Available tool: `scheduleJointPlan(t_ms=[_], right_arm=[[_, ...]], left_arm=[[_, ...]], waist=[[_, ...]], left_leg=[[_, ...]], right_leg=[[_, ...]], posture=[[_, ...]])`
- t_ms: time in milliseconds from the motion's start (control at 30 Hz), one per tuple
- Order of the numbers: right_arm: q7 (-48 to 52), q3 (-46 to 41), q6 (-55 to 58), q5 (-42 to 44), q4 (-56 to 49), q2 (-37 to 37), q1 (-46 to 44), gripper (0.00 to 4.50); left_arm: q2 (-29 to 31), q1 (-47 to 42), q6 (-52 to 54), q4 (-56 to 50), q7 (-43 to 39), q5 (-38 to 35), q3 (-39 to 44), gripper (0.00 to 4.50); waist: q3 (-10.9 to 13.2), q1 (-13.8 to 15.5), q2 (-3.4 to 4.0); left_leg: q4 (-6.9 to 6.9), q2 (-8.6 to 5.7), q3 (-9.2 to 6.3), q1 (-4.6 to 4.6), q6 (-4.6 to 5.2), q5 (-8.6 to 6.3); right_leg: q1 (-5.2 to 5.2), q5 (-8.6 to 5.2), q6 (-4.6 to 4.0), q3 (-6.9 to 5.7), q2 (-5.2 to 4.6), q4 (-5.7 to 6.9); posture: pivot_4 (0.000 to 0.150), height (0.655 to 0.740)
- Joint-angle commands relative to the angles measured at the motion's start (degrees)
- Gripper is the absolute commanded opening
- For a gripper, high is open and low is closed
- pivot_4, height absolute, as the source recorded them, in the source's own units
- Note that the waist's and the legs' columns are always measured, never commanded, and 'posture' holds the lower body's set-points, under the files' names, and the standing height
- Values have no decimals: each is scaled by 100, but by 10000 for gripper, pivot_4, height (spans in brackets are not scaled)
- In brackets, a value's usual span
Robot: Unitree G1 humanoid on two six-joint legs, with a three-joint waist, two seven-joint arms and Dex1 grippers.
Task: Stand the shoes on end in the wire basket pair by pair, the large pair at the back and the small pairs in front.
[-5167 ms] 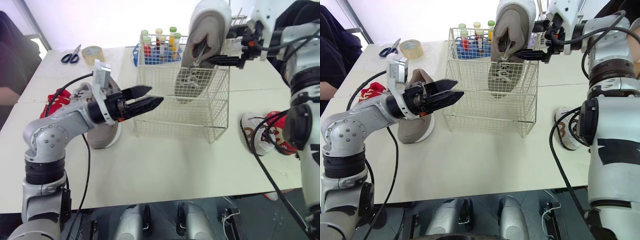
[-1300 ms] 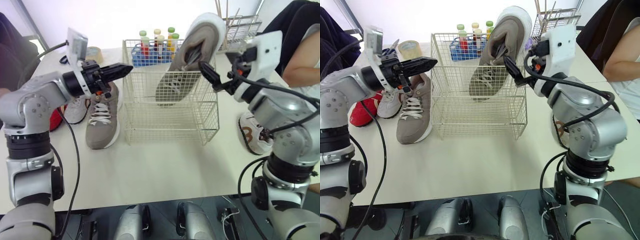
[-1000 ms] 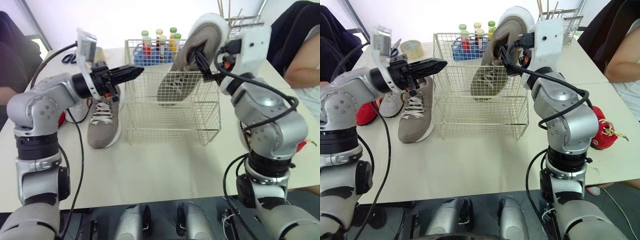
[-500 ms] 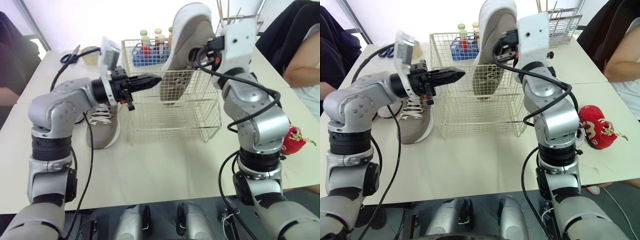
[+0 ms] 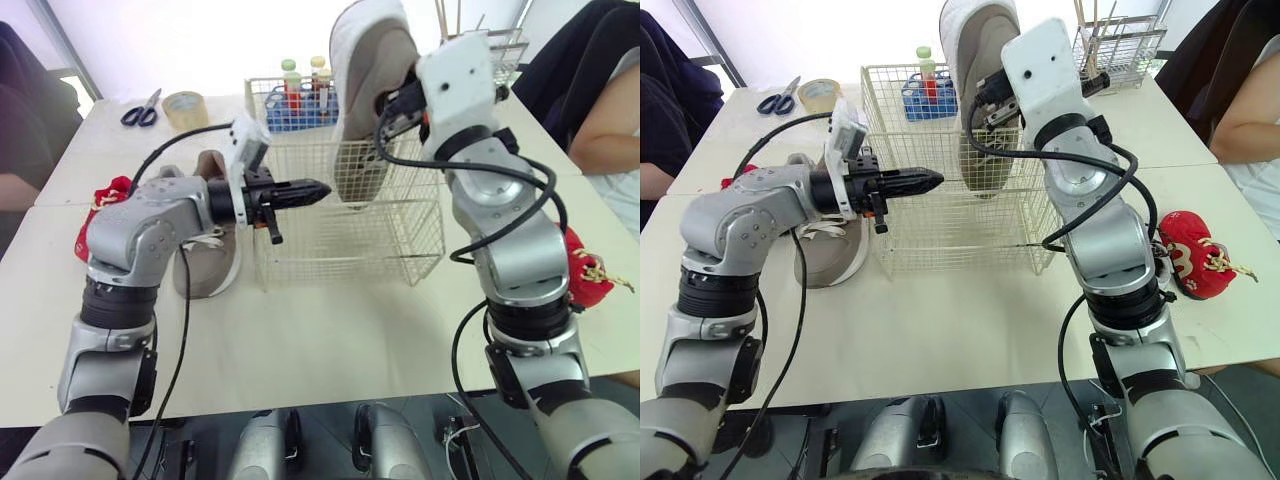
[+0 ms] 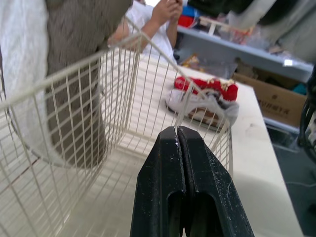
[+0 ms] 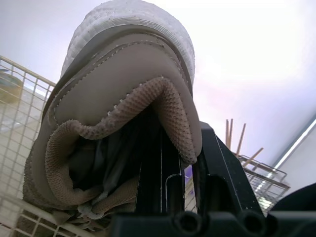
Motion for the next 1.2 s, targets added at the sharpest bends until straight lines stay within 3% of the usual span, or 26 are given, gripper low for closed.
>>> scheduleJointPlan(t_ms=[33, 600, 867, 967, 1167, 1200], right_arm=[[-140, -247, -26, -461, -310, -130, -326, 425], [-23, -322, 1398, -861, -711, 301, 82, 425], [134, -424, 1627, -750, -718, 598, 116, 425], [200, -467, 1572, -735, -712, 591, 68, 11297], [602, -583, 1602, -642, -906, 283, -16, 41933], [713, -656, 1659, -591, -963, 199, -32, 44629]], left_arm=[[109, -2, -136, -33, -101, 155, -48, 0], [152, -31, -68, 17, -245, 259, -6, 0], [-208, -234, 135, -37, -33, -411, 634, 0], [-297, -323, 321, -86, 106, -770, 927, 0], [-210, -379, 527, -170, 331, -1175, 1275, 0], [-182, -381, 555, -182, 367, -1229, 1332, 0]], waist=[[0, 1, 0], [-1, 6, -1], [-2, 5, -3], [-3, -10, -4], [-2, -12, -2], [-2, -9, -2]], left_leg=[[0, 0, 0, -2, 0, 0], [0, 0, -1, -2, -2, 1], [0, 0, -4, -2, -2, 2], [0, 0, -4, -1, -2, 2], [0, 0, -5, -1, -3, 2], [0, 0, -5, -1, -3, 2]], right_leg=[[-2, 0, 0, 0, 0, 0], [-2, 0, 0, 0, 0, 1], [-1, 0, 0, -1, 0, 1], [-1, 0, 0, -1, 0, 1], [-1, 0, 0, -1, 0, 1], [-1, 0, 0, -1, 0, 1]], posture=[[1500, 7400], [1500, 7400], [1500, 7400], [1500, 7400], [1500, 7400], [1500, 7400]])
